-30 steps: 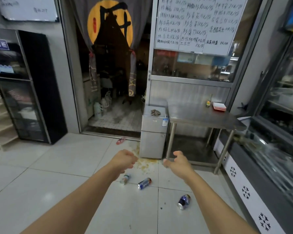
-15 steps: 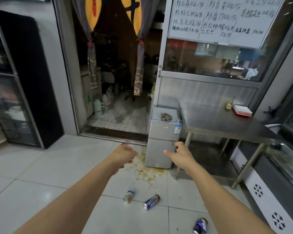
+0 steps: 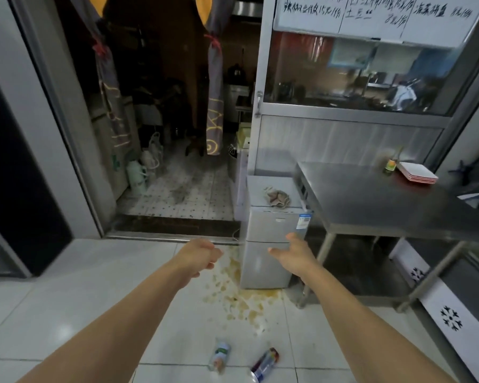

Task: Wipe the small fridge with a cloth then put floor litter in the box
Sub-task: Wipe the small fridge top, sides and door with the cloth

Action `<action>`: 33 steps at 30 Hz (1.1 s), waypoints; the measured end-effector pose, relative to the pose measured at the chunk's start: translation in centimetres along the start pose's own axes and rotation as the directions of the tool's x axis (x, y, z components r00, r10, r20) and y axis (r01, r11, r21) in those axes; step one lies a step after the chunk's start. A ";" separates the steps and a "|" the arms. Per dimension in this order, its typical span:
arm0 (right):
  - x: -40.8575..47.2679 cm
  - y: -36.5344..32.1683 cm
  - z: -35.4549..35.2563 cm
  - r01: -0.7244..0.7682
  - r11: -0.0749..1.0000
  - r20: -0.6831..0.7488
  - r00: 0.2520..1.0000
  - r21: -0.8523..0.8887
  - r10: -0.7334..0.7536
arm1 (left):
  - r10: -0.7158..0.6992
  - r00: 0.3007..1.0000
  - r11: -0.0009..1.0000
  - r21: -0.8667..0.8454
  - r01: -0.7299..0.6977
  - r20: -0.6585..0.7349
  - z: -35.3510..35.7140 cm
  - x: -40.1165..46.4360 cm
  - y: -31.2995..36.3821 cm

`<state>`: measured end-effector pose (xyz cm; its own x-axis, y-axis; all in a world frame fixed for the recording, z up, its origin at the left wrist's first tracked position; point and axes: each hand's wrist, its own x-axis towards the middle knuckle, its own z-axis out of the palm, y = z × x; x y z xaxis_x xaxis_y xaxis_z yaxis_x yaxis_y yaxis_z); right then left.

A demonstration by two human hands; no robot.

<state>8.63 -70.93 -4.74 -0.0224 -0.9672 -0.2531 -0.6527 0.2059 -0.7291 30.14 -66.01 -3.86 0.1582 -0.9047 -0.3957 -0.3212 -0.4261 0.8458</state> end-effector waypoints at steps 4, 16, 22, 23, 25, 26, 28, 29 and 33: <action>8.3 -2.2 1.4 -0.038 0.997 -0.007 0.999 0.065 0.038 | -0.009 1.000 0.998 0.056 0.010 -0.014 -1.4 8.2 1.9; 27.9 -6.7 3.6 -0.194 0.981 -0.086 0.978 -0.013 0.192 | -0.048 0.991 0.997 0.065 0.040 0.124 -4.2 30.2 7.0; 34.8 -8.9 5.5 -0.302 0.952 -0.209 0.929 0.046 0.304 | 0.028 0.953 0.993 0.102 -0.062 0.302 -6.1 41.8 10.0; 35.8 -9.3 5.9 -0.314 0.948 -0.226 0.920 0.060 0.319 | 0.036 0.943 0.992 0.103 -0.074 0.330 -6.3 43.6 10.5; 37.7 -9.8 6.7 -0.351 0.933 -0.250 0.899 0.078 0.359 | 0.040 0.927 0.990 0.110 -0.087 0.372 -6.4 47.2 11.3; 38.6 -9.9 7.0 -0.371 0.925 -0.259 0.888 0.088 0.381 | 0.040 0.920 0.989 0.119 -0.093 0.389 -6.4 48.7 11.7; 40.5 -10.0 7.5 -0.401 0.908 -0.264 0.869 0.118 0.418 | 0.039 0.908 0.988 0.119 -0.097 0.418 -6.1 51.6 12.6; 41.5 -9.9 7.6 -0.415 0.900 -0.262 0.861 0.132 0.435 | 0.037 0.900 0.990 0.110 -0.094 0.435 -5.6 53.0 12.9; 46.0 -8.7 7.7 -0.483 0.864 -0.256 0.825 0.141 0.503 | 0.014 0.854 0.994 0.086 -0.069 0.521 -3.0 58.2 14.3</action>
<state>19.13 -116.07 -14.89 -0.5411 -0.7326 -0.4129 -0.4465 0.6664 -0.5971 37.59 -124.71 -13.71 -0.3559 -0.7818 -0.5120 -0.4100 -0.3618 0.8373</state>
